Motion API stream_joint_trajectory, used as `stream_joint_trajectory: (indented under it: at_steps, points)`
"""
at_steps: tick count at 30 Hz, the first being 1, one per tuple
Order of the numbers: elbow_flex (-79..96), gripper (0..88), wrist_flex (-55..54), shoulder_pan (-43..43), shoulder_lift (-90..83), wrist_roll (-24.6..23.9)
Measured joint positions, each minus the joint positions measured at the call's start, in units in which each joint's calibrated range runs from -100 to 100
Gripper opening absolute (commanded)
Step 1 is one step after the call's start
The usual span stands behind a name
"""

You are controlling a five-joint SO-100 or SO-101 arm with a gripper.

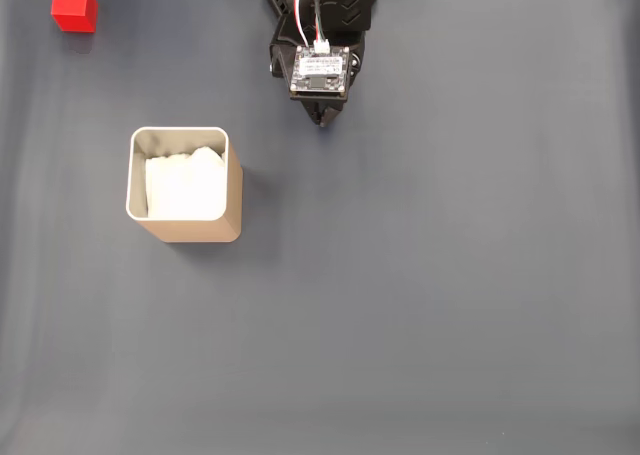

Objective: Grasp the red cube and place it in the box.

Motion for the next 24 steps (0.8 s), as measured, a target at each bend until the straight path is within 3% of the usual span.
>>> stream_joint_trajectory:
  at_steps: [7, 24]
  points:
    - [0.0, 0.2, 1.1, -0.4, 0.0, 6.0]
    - [0.0, 0.2, 1.2, -0.4, 0.0, 6.3]
